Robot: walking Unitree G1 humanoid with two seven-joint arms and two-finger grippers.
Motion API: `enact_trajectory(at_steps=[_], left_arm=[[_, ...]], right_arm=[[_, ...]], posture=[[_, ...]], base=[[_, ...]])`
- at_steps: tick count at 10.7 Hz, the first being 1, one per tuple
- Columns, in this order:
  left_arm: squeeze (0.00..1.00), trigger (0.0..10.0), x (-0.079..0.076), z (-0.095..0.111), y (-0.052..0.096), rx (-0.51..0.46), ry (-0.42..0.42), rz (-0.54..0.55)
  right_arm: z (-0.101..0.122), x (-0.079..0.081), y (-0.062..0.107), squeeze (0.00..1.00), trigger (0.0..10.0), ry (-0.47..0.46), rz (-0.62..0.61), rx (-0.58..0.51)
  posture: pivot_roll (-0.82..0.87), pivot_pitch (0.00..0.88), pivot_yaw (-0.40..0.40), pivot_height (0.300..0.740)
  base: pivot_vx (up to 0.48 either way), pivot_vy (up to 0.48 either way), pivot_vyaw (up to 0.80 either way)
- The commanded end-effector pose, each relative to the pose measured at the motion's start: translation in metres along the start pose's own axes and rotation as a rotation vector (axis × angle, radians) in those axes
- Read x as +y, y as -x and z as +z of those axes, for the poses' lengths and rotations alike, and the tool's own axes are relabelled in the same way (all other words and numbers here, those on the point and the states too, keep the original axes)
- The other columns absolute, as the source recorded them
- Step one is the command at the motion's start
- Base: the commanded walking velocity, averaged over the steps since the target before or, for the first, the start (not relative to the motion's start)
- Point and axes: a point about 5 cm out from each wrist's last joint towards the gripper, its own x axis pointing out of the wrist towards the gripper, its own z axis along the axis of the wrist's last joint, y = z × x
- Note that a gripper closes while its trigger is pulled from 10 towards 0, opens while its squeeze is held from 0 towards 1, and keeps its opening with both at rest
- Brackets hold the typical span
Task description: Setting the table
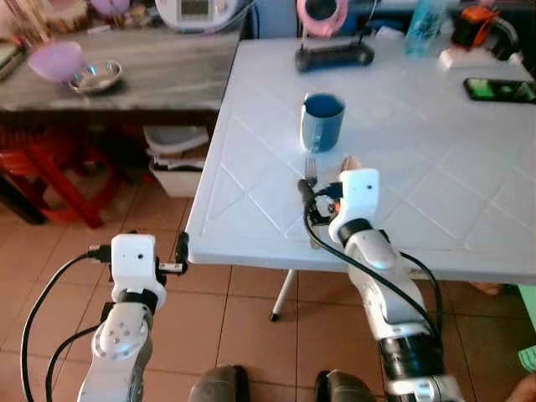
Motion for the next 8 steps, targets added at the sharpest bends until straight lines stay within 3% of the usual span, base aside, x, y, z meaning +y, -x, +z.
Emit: enact_trajectory(at_steps=[1,4,8], left_arm=[[0.0,10.0,0.003,0.002,0.003,0.001,-0.013,0.007],[0.0,10.0,0.004,0.003,0.004,0.016,-0.023,0.011],[0.0,10.0,0.003,0.003,0.004,0.024,-0.015,-0.001]], right_arm=[[0.005,0.006,-0.005,0.0,10.0,-0.003,0.019,0.002],[0.0,0.017,-0.014,0.0,10.0,-0.009,0.08,0.093],[-0.012,0.02,-0.002,0.0,10.0,-0.026,0.056,0.187]], posture=[[0.11,0.173,0.089,0.74],[0.11,0.185,0.086,0.74],[0.11,0.192,0.077,0.74]], base=[[0.0,0.0,0.0],[0.0,0.0,0.0],[0.0,0.0,0.0]])
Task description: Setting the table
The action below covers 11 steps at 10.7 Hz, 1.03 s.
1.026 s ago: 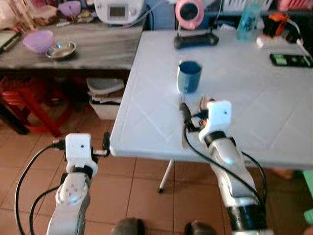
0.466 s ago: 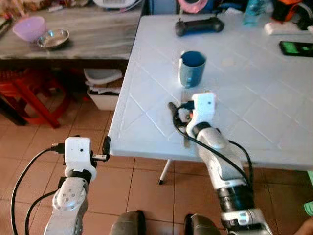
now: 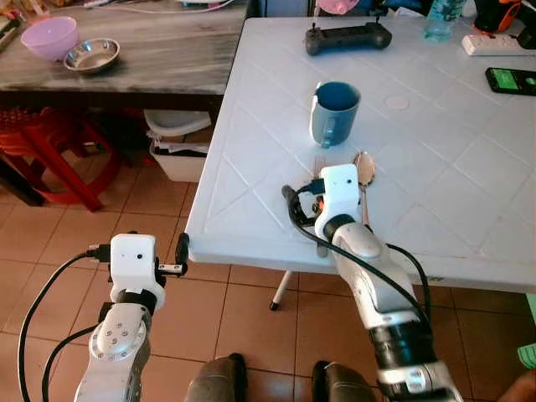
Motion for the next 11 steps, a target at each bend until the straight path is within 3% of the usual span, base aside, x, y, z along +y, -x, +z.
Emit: enact_trajectory(at_steps=[1,3,5,6,8,11], left_arm=[[0.0,10.0,0.001,-0.002,0.002,0.015,-0.004,-0.006],[0.0,10.0,-0.004,-0.002,0.0,0.016,0.014,-0.039],[0.0,10.0,-0.004,0.0,0.0,0.009,0.022,-0.048],[0.0,10.0,-0.003,0.001,-0.001,0.005,0.024,-0.048],[0.0,10.0,-0.003,0.002,0.0,0.003,0.026,-0.05],[0.0,10.0,0.0,0.002,-0.001,0.001,0.016,-0.058]], right_arm=[[-0.018,-0.005,0.003,0.0,0.0,-0.012,-0.034,0.091],[-0.018,-0.018,-0.001,0.0,0.0,-0.011,-0.091,0.124],[-0.008,-0.03,-0.005,0.0,0.0,0.026,-0.152,0.085],[-0.001,-0.035,-0.005,0.0,10.0,0.037,-0.181,0.05],[0.005,-0.034,-0.005,0.0,10.0,0.037,-0.19,0.027],[-0.002,-0.017,0.003,0.0,10.0,0.021,-0.14,0.044]], posture=[[0.1,0.192,0.076,0.74],[0.1,0.19,0.077,0.74],[0.1,0.188,0.073,0.74],[0.11,0.188,0.073,0.74],[0.11,0.19,0.076,0.74],[0.11,0.186,0.08,0.74]], base=[[0.0,0.0,0.0],[0.0,0.0,0.0],[0.0,0.0,0.0],[0.0,0.0,0.0],[0.0,0.0,0.0],[0.0,0.0,0.0]])
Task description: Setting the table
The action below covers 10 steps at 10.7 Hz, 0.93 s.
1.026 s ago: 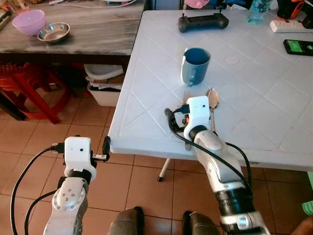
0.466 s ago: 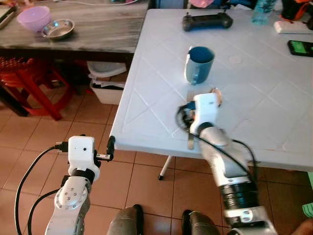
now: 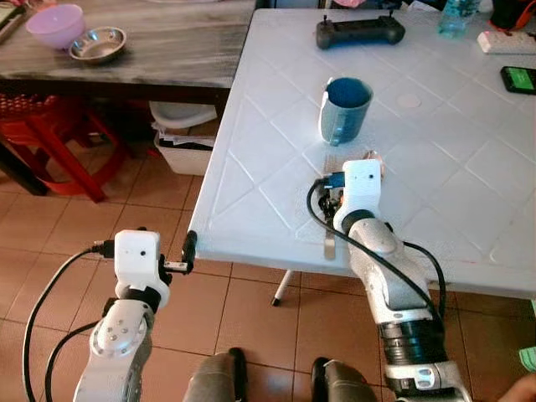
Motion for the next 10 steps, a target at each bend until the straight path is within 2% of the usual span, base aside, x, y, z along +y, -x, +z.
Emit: enact_trajectory(at_steps=[1,3,5,7,8,9,10], left_arm=[[0.0,10.0,0.005,-0.003,0.001,0.018,-0.012,0.008],[0.0,10.0,0.006,-0.003,0.002,0.022,-0.017,0.005],[0.0,10.0,0.009,-0.004,0.003,0.025,-0.022,0.009],[0.0,10.0,0.009,-0.005,0.004,0.032,-0.024,0.005],[0.0,10.0,0.009,-0.005,0.004,0.034,-0.024,0.003],[0.0,10.0,0.008,-0.006,0.004,0.035,-0.023,0.0],[0.0,10.0,0.005,-0.006,0.004,0.035,-0.01,-0.027]], right_arm=[[-0.013,0.006,0.002,0.0,10.0,-0.009,0.022,0.058],[-0.013,0.01,0.003,0.0,10.0,-0.027,0.041,0.064],[-0.012,0.017,0.011,0.0,10.0,-0.03,0.089,0.075],[-0.023,0.013,0.02,0.0,10.0,-0.021,0.107,0.122],[-0.026,0.008,0.022,0.0,0.9,-0.011,0.097,0.137],[-0.029,0.005,0.024,0.0,0.0,-0.006,0.087,0.153],[-0.034,-0.001,0.025,0.0,0.0,0.001,0.062,0.18]], posture=[[0.11,0.185,0.079,0.74],[0.11,0.185,0.077,0.74],[0.11,0.186,0.076,0.74],[0.11,0.19,0.078,0.74],[0.1,0.191,0.08,0.74],[0.1,0.193,0.079,0.74],[0.1,0.194,0.08,0.74]], base=[[0.0,0.0,0.0],[0.0,0.0,0.0],[0.0,0.0,0.0],[0.0,0.0,0.0],[0.0,0.0,0.0],[0.0,0.0,0.0],[0.0,0.0,0.0]])
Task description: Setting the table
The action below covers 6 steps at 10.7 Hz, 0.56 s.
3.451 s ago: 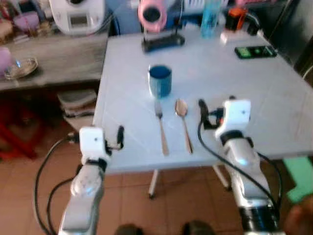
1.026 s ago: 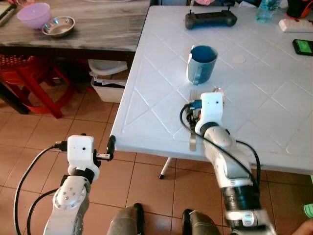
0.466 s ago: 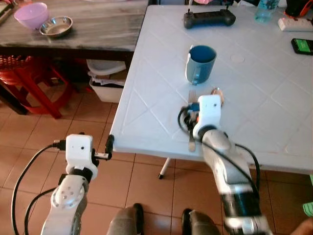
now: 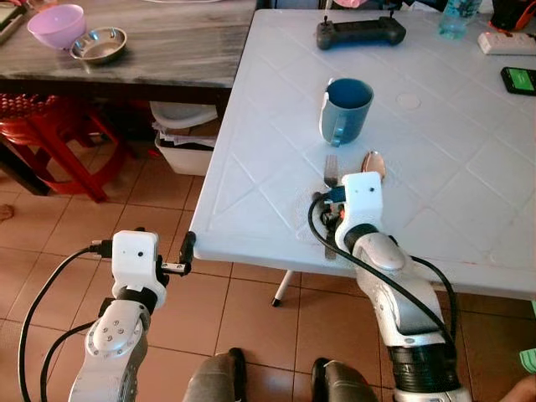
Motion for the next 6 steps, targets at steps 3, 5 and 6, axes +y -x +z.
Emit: enact_trajectory(at_steps=[3,5,6], left_arm=[[0.0,10.0,-0.017,0.003,0.005,-0.014,0.049,-0.137],[0.0,10.0,-0.023,0.005,0.006,-0.029,0.082,-0.19],[0.0,10.0,-0.023,0.005,0.006,-0.03,0.084,-0.197]], right_arm=[[-0.028,-0.015,-0.005,0.0,0.0,0.014,-0.047,0.135],[-0.026,-0.032,-0.014,0.0,0.0,0.028,-0.1,0.132],[-0.027,-0.039,-0.018,0.0,0.0,0.029,-0.118,0.136]], posture=[[0.1,0.194,0.079,0.74],[0.1,0.192,0.077,0.74],[0.1,0.19,0.078,0.74]], base=[[0.0,0.0,0.0],[0.0,0.0,0.0],[0.0,0.0,0.0]])
